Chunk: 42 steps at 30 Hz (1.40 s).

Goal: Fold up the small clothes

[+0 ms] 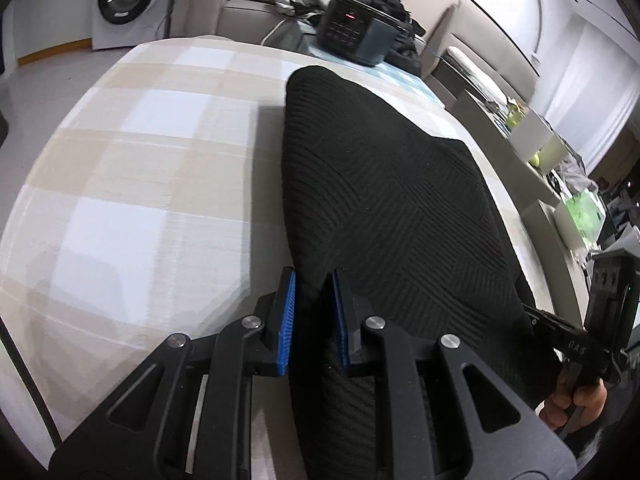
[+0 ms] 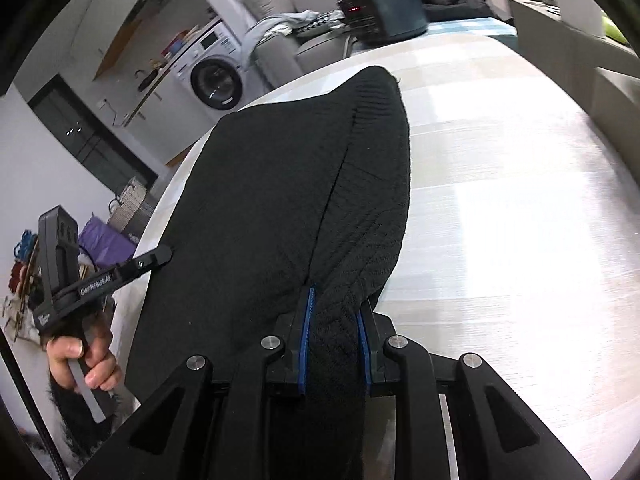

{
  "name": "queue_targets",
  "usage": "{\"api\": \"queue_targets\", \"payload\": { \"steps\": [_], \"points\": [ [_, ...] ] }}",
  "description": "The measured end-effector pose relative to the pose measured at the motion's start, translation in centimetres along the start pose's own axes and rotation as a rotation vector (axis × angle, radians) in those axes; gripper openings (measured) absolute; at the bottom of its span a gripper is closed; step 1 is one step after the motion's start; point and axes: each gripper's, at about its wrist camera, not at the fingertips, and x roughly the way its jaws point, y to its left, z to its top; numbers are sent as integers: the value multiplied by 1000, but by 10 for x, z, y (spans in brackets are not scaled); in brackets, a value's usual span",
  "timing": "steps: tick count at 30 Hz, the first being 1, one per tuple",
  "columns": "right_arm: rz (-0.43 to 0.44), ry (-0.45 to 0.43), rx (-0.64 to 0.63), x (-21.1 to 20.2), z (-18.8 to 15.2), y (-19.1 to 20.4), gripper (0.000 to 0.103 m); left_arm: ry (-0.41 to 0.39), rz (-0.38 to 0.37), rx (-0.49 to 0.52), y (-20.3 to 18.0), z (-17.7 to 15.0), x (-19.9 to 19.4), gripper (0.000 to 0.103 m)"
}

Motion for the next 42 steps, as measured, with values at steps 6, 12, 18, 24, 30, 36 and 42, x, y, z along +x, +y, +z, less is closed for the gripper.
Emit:
{"api": "queue_targets", "payload": {
  "steps": [6, 12, 18, 24, 30, 36, 42],
  "points": [
    [-7, -15, 48, -24, 1, -12, 21, -40, 4, -4, 5, -5, -22, 15],
    [105, -15, 106, -58, -23, -16, 25, -42, -58, 38, -24, -17, -38, 32],
    [120, 11, 135, -47, -32, -12, 27, 25, -114, 117, -66, -38, -30, 59],
    [157, -3, 140, -44, -25, -3, 27, 53, -148, 191, -96, -62, -30, 71],
    [152, -14, 134, -49, -29, -7, 34, 81, -180, 278, -128, -81, -26, 72],
    [148, -14, 180, -41, -34, -19, 34, 99, -168, 387, -159, -100, -15, 74],
    [135, -73, 50, -46, -16, 10, 30, 101, -176, 377, -158, -100, -14, 76]
  ]
}}
